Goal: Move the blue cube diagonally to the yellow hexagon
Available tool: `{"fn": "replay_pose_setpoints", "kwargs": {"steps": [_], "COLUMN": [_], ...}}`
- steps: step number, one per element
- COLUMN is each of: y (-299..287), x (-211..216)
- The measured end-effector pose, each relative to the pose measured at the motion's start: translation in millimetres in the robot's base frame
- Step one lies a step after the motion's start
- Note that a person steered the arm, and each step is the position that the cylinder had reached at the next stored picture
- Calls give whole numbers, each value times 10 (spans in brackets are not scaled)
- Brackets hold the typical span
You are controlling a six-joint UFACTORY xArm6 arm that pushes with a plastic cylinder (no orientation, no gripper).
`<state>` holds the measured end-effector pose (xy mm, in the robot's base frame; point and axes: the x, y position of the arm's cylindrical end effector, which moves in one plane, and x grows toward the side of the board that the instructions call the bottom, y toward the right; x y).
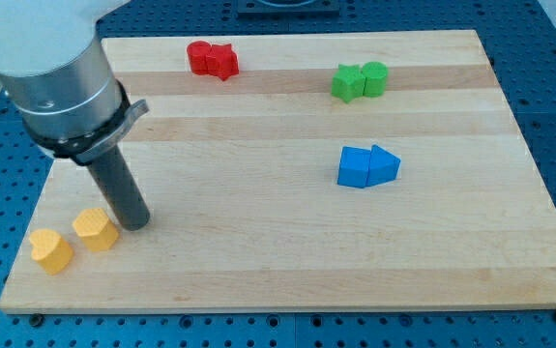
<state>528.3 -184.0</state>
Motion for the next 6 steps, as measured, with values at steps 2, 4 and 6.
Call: {"fn": "replay_pose_setpoints", "kwargs": {"steps": [2,4,6], "y": [-309,61,1627], "x": [15,183,602]}}
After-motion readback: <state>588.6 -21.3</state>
